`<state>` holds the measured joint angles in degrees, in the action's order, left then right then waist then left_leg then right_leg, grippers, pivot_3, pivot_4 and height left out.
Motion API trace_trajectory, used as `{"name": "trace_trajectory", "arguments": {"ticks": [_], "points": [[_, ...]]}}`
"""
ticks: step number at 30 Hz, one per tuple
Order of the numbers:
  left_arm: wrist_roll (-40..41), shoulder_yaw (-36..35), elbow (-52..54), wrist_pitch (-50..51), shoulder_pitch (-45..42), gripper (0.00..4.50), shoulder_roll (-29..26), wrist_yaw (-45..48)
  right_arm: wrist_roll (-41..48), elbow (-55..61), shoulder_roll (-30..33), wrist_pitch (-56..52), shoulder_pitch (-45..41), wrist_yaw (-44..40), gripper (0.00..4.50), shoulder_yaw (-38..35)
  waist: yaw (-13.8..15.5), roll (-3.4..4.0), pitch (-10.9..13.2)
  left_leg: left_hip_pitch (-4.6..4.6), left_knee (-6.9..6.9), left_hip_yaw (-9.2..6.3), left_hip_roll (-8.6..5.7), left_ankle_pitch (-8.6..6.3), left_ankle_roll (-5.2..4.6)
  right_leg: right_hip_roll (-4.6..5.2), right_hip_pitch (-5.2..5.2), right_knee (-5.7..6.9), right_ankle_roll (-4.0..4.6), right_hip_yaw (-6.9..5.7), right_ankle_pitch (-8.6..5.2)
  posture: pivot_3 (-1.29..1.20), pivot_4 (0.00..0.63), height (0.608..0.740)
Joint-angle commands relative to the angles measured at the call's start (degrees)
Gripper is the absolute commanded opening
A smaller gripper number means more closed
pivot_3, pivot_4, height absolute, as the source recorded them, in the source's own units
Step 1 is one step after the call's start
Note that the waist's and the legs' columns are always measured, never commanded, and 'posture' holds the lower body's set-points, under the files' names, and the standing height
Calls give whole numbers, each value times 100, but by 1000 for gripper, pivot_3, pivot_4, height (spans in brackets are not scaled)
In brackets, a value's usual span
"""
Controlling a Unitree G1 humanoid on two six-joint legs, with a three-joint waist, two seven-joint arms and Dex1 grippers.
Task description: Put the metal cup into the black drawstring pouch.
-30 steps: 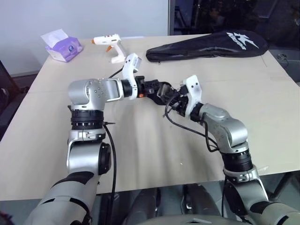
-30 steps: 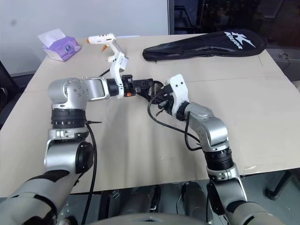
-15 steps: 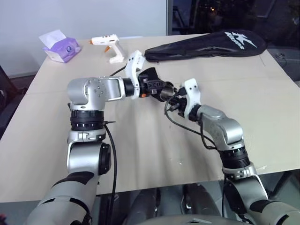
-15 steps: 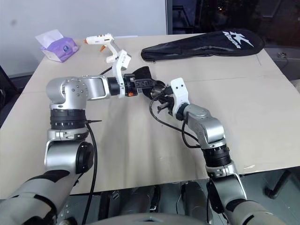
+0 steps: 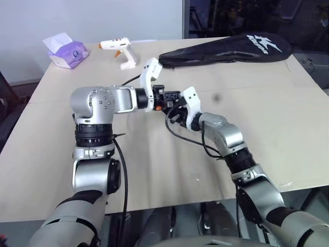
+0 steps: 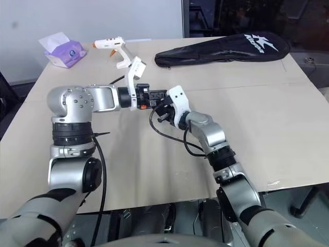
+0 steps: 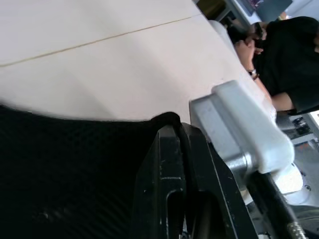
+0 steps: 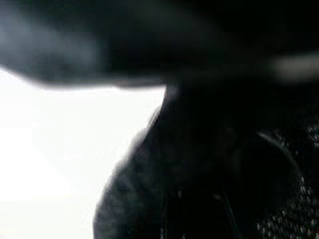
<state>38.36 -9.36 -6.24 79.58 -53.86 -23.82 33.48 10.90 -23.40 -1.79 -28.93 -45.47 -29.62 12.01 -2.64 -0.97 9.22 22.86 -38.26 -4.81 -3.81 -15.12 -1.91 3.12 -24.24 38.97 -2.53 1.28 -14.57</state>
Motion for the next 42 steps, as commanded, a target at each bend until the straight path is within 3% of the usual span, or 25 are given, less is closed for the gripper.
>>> {"name": "trace_trajectory", "arguments": {"ticks": [1, 4, 6, 7, 8, 12, 15, 18, 20, 26, 29, 32, 36, 37, 42], "points": [[277, -80, 410, -26, -114, 0, 23, 126, -146, -484, -202, 583, -265, -53, 62, 17, -12, 0, 0, 0, 0, 0, 0, 0, 0, 0, 0, 0, 0, 0, 0, 0, 150, 740], [36, 12, 286, -192, 52, 0, -101, 25, -51, -182, -156, 797, -175, -105, 62, -178, -3, 0, 0, 0, 2, -1, 0, 0, 0, 0, -1, -1, 0, -1, 0, 0, 150, 740], [-213, 103, 85, -452, 179, 0, -257, -27, 126, 794, 87, 517, 172, -205, 62, -269, 22, 0, 0, 0, 2, -1, 0, 0, 0, 2, 0, -4, 0, -1, 0, 0, 150, 740], [-320, 187, 18, -606, 239, 0, -346, -6, 196, 1266, 207, 332, 342, -248, 565, -281, 15, 0, 0, 2, 2, -3, 0, 0, 0, 2, 0, -5, 0, -3, 0, 0, 150, 740], [-416, 286, -29, -755, 298, 0, -446, 54, 241, 1869, 397, 96, 565, -324, 775, -220, 21, 1, 1, 2, 3, -3, 0, 0, 0, 2, 0, -5, 0, -2, 0, 0, 150, 740], [-513, 411, -90, -1017, 297, 0, -583, 213, 687, 3691, 996, -931, 1156, -534, 2607, -76, 40, 2, 1, 5, 1, -8, -1, -1, 0, 2, 0, -5, 0, -6, 0, 0, 150, 740], [-538, 442, -87, -1135, 236, 0, -658, 329, 745, 4265, 1380, -1132, 1393, -553, 2607, -100, 23, 2, 1, 4, 2, -7, 0, -1, 0, 1, 0, -5, 0, -5, 0, 0, 150, 740], [-487, 435, 28, -1104, 159, 0, -778, 448, 237, 3724, 1488, -805, 1367, -177, 3324, -43, 19, 2, 1, 1, 1, -3, 0, 0, 0, 0, 1, -1, 0, -1, 0, 0, 150, 740], [-488, 516, 183, -1113, 164, 0, -925, 583, -44, 3090, 1370, -516, 1230, 63, 4439, 40, 20, 2, 1, 1, -1, -3, 0, 0, 0, 0, 1, 0, 0, -1, 0, 0, 150, 740], [-491, 526, 346, -1092, 98, 0, -1030, 625, -869, 527, 995, 768, 527, 666, 4439, 192, 19, 2, 2, -1, 1, 2, 0, 0, 0, 0, 0, -2, 0, 3, 0, 0, 150, 740], [-469, 461, 447, -1047, 120, 0, -999, 549, -928, 52, 922, 1193, 431, 670, 3633, 98, 30, 2, 2, 1, 4, 0, 0, 0, 0, 1, -1, -6, 0, 1, 0, 0, 150, 740], [-442, 421, 554, -1022, 185, 0, -987, 503, -931, 252, 966, 1281, 548, 730, 2325, -24, 21, 2, 2, 6, 5, -2, 0, 0, 0, 2, -1, -10, 0, -1, 0, 0, 150, 740], [-456, 410, 595, -1133, 231, 0, -934, 481, -1082, 776, 1139, 1187, 786, 828, 239, -104, 20, 2, 2, 4, 5, -3, 0, 0, 0, 0, -1, -7, 0, -1, 0, 0, 150, 740], [-444, 402, 614, -1168, 243, 0, -913, 486, -1112, 970, 1186, 1070, 840, 884, 47, -144, 20, 2, 2, 4, 4, -3, 0, 0, 0, 0, -1, -5, 0, -1, 0, 0, 150, 740], [-296, 246, 900, -1736, 482, 0, -584, 595, -1117, 2366, 1387, 315, 1090, 1064, 47, -401, 26, 3, 3, 4, 3, -1, 0, 0, 0, 0, -2, -5, 0, 1, 0, 0, 150, 740]]}}
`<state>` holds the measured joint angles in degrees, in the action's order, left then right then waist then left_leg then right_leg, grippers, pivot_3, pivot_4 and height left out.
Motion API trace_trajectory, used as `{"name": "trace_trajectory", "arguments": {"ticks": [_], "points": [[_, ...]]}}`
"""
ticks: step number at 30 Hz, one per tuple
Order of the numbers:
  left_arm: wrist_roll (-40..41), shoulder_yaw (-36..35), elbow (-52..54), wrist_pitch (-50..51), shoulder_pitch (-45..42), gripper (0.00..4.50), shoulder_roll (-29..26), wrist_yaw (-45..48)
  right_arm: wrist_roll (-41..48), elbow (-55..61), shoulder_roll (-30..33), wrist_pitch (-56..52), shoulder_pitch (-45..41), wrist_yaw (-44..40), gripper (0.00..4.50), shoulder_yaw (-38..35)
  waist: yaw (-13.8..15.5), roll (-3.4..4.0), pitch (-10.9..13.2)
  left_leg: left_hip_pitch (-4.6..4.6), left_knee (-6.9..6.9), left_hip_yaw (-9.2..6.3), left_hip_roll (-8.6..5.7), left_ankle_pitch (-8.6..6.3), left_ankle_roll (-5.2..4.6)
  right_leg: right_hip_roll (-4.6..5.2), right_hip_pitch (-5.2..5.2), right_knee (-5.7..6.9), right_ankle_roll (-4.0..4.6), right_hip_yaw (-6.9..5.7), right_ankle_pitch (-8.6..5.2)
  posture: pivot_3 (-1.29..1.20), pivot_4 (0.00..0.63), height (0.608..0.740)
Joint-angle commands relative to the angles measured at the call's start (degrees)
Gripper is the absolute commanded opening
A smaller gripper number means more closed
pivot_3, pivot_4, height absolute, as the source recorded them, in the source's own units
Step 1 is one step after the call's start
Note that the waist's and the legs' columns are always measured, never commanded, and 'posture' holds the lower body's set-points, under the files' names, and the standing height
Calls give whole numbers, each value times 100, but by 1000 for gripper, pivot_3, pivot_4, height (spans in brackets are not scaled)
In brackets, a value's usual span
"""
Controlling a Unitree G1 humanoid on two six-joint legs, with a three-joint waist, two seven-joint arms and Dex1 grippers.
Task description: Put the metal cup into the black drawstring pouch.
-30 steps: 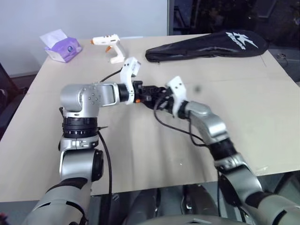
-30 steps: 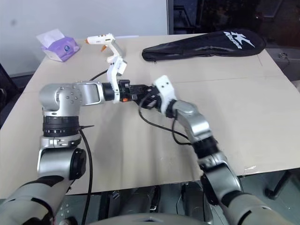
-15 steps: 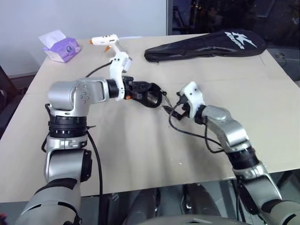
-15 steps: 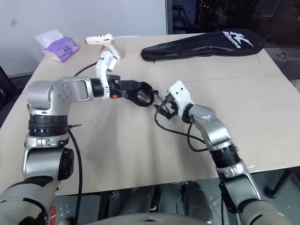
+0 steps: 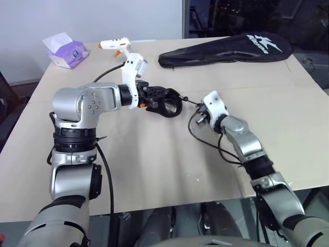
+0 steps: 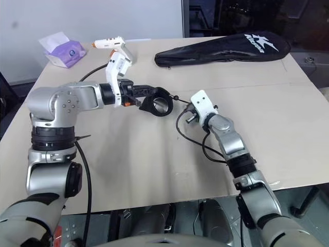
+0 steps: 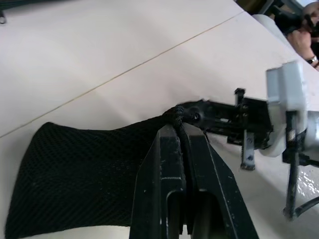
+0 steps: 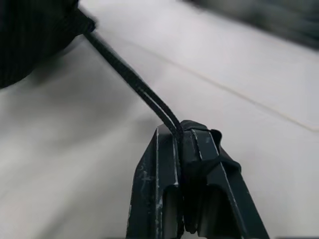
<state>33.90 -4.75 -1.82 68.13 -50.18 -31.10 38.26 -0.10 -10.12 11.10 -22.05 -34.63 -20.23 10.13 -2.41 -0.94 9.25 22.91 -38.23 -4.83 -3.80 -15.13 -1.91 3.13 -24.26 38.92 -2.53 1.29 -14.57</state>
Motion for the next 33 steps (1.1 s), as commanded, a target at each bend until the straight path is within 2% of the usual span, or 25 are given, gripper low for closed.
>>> {"name": "trace_trajectory", "arguments": {"ticks": [1, 2, 5, 9, 18, 25, 28, 31, 32, 33], "points": [[139, -138, 505, -695, 170, 0, 136, 227, -60, 1390, 195, -594, 18, 121, 47, -226, 3, 1, 1, 0, 1, 0, 0, 0, 0, 1, 0, -1, 0, 1, 0, 0, 150, 740], [298, -171, 445, -630, 175, 0, 188, 381, -98, 1772, 310, -850, -11, 101, 47, -251, 4, 2, 1, 1, 0, 0, 1, 0, 0, 0, -1, -1, 0, 0, 0, 0, 150, 740], [399, -20, 524, -916, 182, 808, 275, 719, -63, 2875, 643, -1758, -218, -65, 0, -306, 18, 2, 1, 1, 0, -1, 1, 0, 0, 0, -1, 0, 0, -1, 0, 0, 150, 740], [-157, 660, 477, -1808, 97, 2611, 457, 901, 1, 3786, 1026, -2758, -590, -250, 0, -254, 26, 1, 1, 0, -1, 1, 0, 0, 0, 0, 2, -2, 0, 0, 0, 0, 150, 740], [-974, 1399, -710, -3242, -433, 2611, 1312, 1109, 64, 4344, 1468, -3736, -1174, -413, 0, -113, 60, 1, 1, 1, -2, 2, -1, -1, -2, 1, 3, -3, 0, -1, 0, 0, 150, 740], [-1296, 1438, -1243, -3694, -616, 2611, 1722, 1096, 51, 4428, 1565, -3937, -1182, -329, 0, -83, 45, 1, 1, 2, -1, 3, -1, -1, -2, 2, 2, -3, 0, 1, 0, 0, 150, 740], [-1358, 1467, -1325, -3764, -615, 1937, 1787, 1202, 78, 4527, 1598, -4061, -1182, -309, 0, -140, 47, 1, 1, 3, -1, 1, -1, -1, -2, 2, 2, -3, 0, -1, 0, 0, 150, 740], [-1443, 1491, -1382, -3791, -593, 554, 1791, 1290, 89, 4563, 1650, -4117, -1181, -296, 0, -191, 47, 1, 1, 4, -1, 2, -1, -1, -3, 2, 2, -4, 0, -1, 0, 0, 150, 740], [-1443, 1475, -1396, -3775, -588, 235, 1802, 1299, 98, 4571, 1665, -4128, -1177, -295, 0, -206, 49, 1, 1, 4, -2, 1, -1, -1, -2, 2, 2, -3, 0, -1, 0, 0, 150, 740], [-1459, 1471, -1418, -3774, -587, 205, 1808, 1304, 107, 4581, 1682, -4139, -1169, -296, 0, -222, 50, 1, 1, 4, -2, 1, -1, -1, -2, 1, 2, -3, 0, -2, 0, 0, 150, 740]]}}
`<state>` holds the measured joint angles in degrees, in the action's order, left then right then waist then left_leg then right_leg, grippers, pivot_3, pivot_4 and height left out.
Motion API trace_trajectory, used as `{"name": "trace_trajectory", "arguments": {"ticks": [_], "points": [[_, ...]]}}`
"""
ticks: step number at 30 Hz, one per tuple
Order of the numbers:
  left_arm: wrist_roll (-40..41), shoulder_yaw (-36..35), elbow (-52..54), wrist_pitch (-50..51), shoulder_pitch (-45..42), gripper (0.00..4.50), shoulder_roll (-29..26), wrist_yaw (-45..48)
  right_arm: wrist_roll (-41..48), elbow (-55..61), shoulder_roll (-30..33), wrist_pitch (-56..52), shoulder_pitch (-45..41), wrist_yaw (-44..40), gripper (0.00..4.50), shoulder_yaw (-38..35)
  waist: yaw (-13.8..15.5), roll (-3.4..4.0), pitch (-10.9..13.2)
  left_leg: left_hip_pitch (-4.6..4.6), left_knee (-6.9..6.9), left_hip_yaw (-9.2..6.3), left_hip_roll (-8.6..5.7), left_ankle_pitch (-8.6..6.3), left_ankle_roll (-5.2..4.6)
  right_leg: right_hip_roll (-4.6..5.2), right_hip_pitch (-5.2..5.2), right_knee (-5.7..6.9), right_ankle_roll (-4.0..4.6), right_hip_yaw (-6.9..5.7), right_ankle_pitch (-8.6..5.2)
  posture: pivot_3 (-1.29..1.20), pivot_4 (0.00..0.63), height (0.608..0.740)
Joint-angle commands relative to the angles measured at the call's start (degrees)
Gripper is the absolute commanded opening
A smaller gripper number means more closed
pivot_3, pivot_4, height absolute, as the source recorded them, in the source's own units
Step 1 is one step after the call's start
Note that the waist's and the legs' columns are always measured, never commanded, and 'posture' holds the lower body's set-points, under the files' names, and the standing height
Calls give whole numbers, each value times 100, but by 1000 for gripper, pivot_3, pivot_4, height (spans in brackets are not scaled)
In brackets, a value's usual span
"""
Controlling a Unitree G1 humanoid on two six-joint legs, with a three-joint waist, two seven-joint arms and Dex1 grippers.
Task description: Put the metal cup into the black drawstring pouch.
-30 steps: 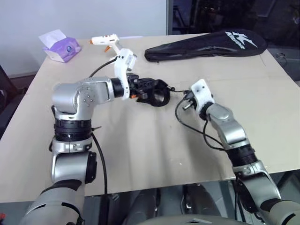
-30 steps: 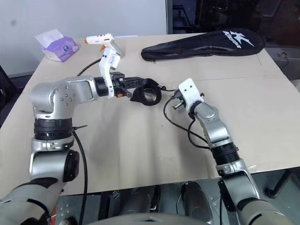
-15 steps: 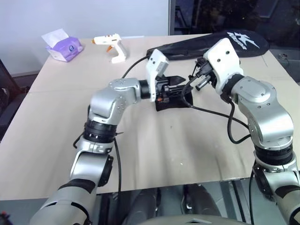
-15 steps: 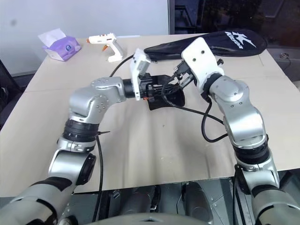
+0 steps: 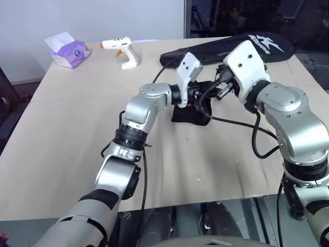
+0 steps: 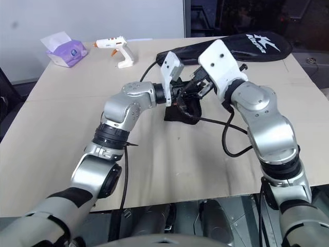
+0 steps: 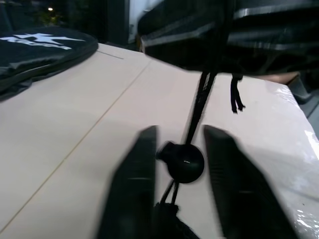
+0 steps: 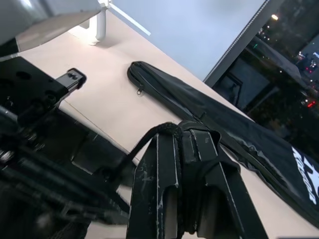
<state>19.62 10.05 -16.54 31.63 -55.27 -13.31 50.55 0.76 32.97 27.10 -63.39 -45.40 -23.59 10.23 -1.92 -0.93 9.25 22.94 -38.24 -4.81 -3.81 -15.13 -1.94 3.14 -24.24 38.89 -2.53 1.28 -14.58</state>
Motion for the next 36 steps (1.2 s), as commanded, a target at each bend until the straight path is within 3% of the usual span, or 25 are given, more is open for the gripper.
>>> {"name": "trace_trajectory", "arguments": {"ticks": [1, 6, 10, 13, 19, 20, 21, 22, 23, 26, 27, 30, 36], "points": [[-53, -15, 26, -99, -75, 205, 36, 62, 31, 278, 94, -17, -80, 44, 0, -263, 1, 0, 0, 0, 0, 0, 0, 0, 0, 0, 0, 0, 0, 0, 0, 0, 150, 740], [-413, 204, -266, -51, 228, 205, -237, 123, -102, -72, 149, -124, 160, 415, 0, -1002, 8, 0, 0, 0, 0, -1, 0, 0, 0, 0, 1, 0, 0, 0, 0, 0, 150, 740], [-1015, 634, -594, -442, 763, 205, -822, 326, -302, -809, 714, 290, 695, 614, 0, -1729, 27, 0, 0, -2, 1, 1, 0, 0, 0, 0, 2, -1, 0, 1, 0, 0, 150, 740], [-1142, 577, -754, -561, 868, 205, -984, 199, -64, -907, 831, 587, 1144, 431, 0, -1761, 42, 12, 7, 0, 1, 3, 0, 0, 0, 1, 0, 1, 0, 3, 0, 0, 150, 740], [-1146, 322, -383, -898, 1254, 205, -1296, 106, 519, -419, 355, 1057, 2124, 175, 0, -1454, -28, 15, 5, -9, 7, 7, 5, 0, -1, -5, 0, 4, 0, 16, 0, 0, 150, 740], [-1017, 206, -222, -853, 1362, 1005, -1307, 130, 591, -337, 290, 1082, 2274, 188, 475, -1465, -19, 15, 5, -9, 5, 6, 4, -1, -2, -3, 1, 3, 0, 16, 0, 0, 150, 740], [-843, 52, 10, -719, 1484, 1258, -1308, 124, 672, -215, 269, 1115, 2471, 152, 635, -1468, -18, 15, 5, -7, 2, 6, 2, -1, -3, -2, 2, 3, 0, 15, 0, 0, 150, 740], [-654, -125, 290, -580, 1609, 1776, -1291, 94, 710, -74, 297, 1183, 2684, 98, 1119, -1459, -14, 15, 5, -5, -3, 8, 1, -2, -4, -1, 2, 3, -1, 17, 0, 0, 150, 740], [-484, -300, 569, -467, 1724, 1937, -1275, 51, 742, 76, 322, 1251, 2886, 47, 1262, -1463, 1, 15, 5, -5, -3, 7, 1, -2, -5, -1, 2, 3, -1, 16, 0, 0, 150, 740], [-153, -940, 1508, -89, 2193, 3316, -1265, -445, 817, 669, 406, 1428, 3550, -42, 2658, -1672, 45, 15, 5, 1, -3, -2, 4, -3, -5, -1, 1, -1, -1, 6, 0, 0, 150, 740], [2, -1194, 1844, 1, 2444, 3376, -1325, -523, 956, 965, 394, 1430, 3851, -133, 3276, -1869, 66, 14, 5, 1, -3, -3, 4, -3, -5, 0, 1, 0, -1, 6, 0, 0, 150, 740], [348, -1853, 2718, 77, 3317, 3376, -1513, -652, 1200, 1694, 368, 1701, 4899, -393, 4405, -2417, 79, 17, 3, -6, 0, -1, 6, -3, -4, -2, 5, -2, -1, 11, 0, 0, 150, 740], [878, -2814, 3803, 344, 5055, 3376, -1676, -904, 1495, 2282, -183, 2720, 6776, -591, 4405, -3079, 132, 19, 2, -33, 1, -3, 10, -17, -26, 0, 38, -7, -1, 4, -1, 0, 150, 740]]}}
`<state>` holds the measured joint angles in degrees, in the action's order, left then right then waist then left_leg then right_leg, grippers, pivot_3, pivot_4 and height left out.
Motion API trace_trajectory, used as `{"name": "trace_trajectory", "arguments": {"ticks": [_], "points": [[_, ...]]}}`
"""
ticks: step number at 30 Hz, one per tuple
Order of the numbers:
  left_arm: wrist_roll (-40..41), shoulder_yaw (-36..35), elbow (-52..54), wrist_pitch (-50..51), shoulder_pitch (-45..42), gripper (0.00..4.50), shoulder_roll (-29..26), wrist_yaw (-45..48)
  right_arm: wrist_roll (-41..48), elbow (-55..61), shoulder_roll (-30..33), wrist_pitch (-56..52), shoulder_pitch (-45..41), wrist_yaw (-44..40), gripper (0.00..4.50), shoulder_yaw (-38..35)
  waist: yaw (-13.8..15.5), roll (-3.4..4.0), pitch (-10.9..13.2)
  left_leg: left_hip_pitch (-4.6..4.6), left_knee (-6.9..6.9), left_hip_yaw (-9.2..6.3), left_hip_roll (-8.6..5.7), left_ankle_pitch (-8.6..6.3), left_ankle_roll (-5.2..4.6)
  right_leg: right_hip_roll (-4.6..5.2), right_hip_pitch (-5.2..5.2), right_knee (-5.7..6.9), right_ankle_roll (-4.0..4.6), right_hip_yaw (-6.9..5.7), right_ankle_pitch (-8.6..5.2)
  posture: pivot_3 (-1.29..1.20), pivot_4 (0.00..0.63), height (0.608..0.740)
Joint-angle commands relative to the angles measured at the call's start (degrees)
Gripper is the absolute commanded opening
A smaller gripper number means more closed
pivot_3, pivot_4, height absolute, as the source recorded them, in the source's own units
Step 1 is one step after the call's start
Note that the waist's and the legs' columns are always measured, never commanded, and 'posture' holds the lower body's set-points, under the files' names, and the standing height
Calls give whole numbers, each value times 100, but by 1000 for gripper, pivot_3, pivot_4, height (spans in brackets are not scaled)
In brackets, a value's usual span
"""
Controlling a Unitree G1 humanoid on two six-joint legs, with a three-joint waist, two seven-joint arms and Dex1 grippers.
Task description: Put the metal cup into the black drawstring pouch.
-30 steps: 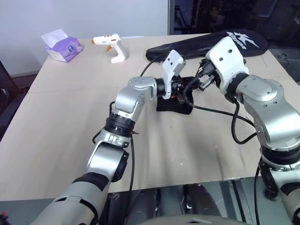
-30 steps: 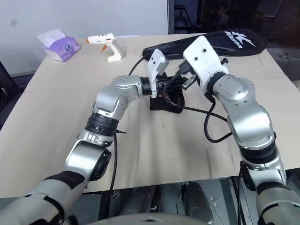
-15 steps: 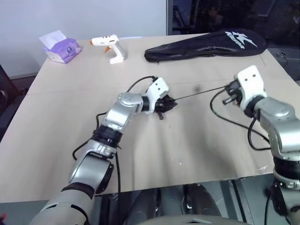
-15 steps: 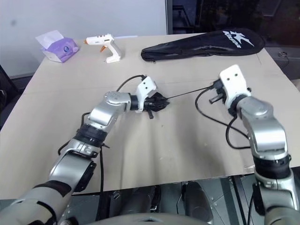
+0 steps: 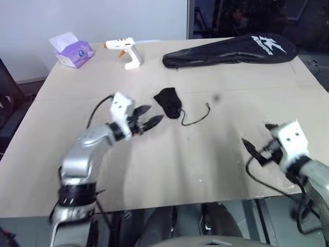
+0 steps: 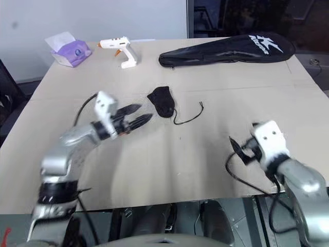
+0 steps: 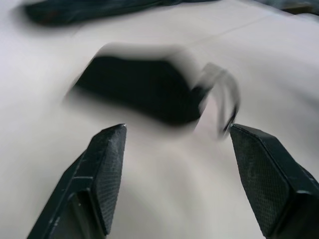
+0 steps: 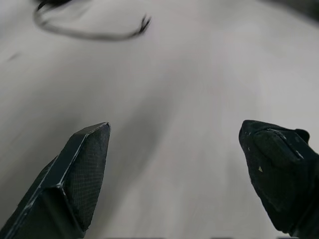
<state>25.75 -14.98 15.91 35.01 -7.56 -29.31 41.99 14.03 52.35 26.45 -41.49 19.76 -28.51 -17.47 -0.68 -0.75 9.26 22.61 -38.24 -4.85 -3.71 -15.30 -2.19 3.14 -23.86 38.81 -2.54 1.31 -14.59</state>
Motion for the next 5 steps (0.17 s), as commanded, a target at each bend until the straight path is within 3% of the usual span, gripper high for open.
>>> {"name": "trace_trajectory", "arguments": {"ticks": [1, 5], "points": [[297, -335, 641, 0, 405, 3376, -90, -65, 239, 342, -159, 644, 380, -150, 4405, -357, 13, 0, 0, -11, -1, 0, 0, -2, -3, 2, 12, -2, 0, -1, 0, 0, 150, 740], [416, -724, 729, -83, 983, 3376, -117, -181, 399, 350, -289, 1278, 1060, -407, 4405, -496, 50, -3, -2, -52, -4, 0, 2, -7, -10, 3, 55, -17, 0, -4, -3, 0, 150, 740]]}}
